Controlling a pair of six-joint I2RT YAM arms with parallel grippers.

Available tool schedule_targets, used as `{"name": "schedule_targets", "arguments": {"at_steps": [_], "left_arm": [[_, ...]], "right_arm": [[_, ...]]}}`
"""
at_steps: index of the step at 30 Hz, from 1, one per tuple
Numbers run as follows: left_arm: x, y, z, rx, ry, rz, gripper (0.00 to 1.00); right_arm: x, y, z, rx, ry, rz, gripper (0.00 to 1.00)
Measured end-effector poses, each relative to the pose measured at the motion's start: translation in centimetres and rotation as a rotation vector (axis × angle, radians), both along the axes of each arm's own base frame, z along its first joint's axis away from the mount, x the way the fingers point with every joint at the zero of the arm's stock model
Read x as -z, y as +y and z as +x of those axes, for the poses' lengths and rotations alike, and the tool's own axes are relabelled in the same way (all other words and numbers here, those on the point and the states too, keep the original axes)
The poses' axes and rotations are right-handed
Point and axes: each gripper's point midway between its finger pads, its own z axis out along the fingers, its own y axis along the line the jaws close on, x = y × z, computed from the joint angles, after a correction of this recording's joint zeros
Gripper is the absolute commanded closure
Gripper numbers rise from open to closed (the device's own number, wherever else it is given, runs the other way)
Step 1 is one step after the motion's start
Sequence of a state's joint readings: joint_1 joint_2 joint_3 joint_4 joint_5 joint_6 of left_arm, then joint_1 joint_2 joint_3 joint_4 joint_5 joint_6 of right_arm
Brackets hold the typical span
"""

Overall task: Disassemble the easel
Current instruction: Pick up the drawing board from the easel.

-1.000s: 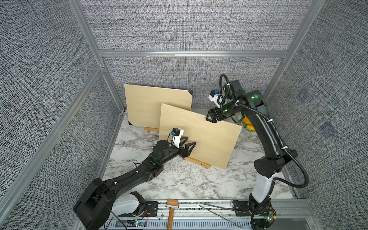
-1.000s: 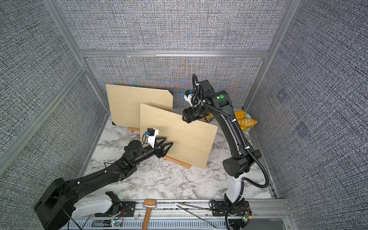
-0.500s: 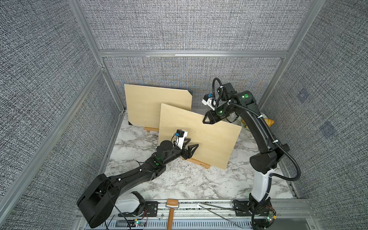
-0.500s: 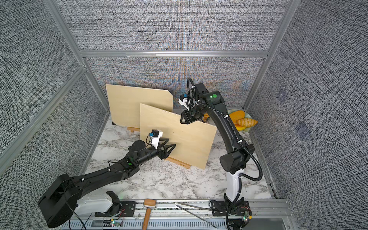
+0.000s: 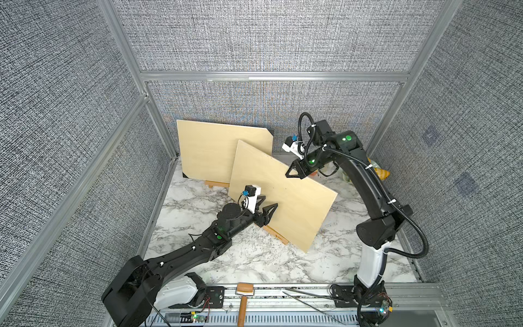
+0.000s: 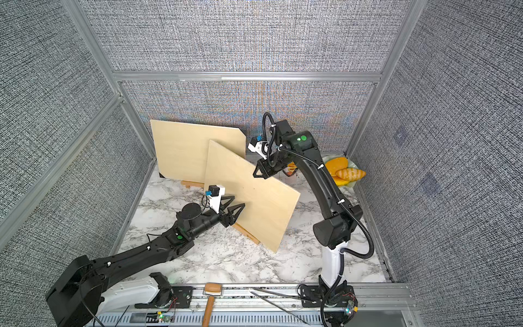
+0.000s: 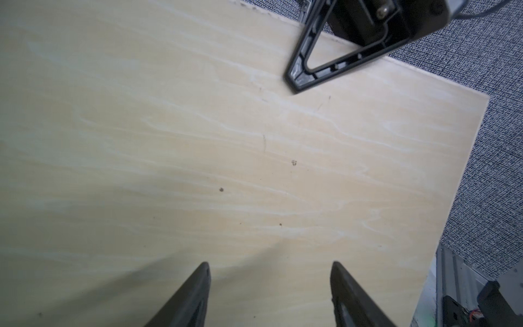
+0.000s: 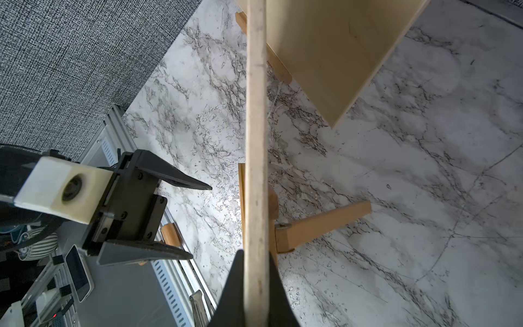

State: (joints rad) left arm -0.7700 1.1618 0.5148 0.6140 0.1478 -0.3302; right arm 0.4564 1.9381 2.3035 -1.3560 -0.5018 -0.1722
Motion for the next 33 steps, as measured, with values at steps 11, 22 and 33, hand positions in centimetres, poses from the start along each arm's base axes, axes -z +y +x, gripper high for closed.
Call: {"name": "schedule_targets", "arguments": {"at_steps": [11, 22, 33], "left_arm": [[-1.5, 0.4, 0.1, -0.019, -0.023, -0.036, 0.34], [-3.7, 1.3, -0.4, -0.041, -0.058, -0.074, 0.34], [-7.3, 3.0, -1.5, -0.066, -0.124, -0.138, 0.24]], "right_arm": [[-2.1, -1.1, -2.4, -0.067, -0.087, -0.003, 1.0], [-5.4, -0.9, -4.4, -0.101, -0.175, 0.103, 1.0], [-10.1, -2.4, -5.6, 0.025, -0.283, 0.283, 1.0]]}}
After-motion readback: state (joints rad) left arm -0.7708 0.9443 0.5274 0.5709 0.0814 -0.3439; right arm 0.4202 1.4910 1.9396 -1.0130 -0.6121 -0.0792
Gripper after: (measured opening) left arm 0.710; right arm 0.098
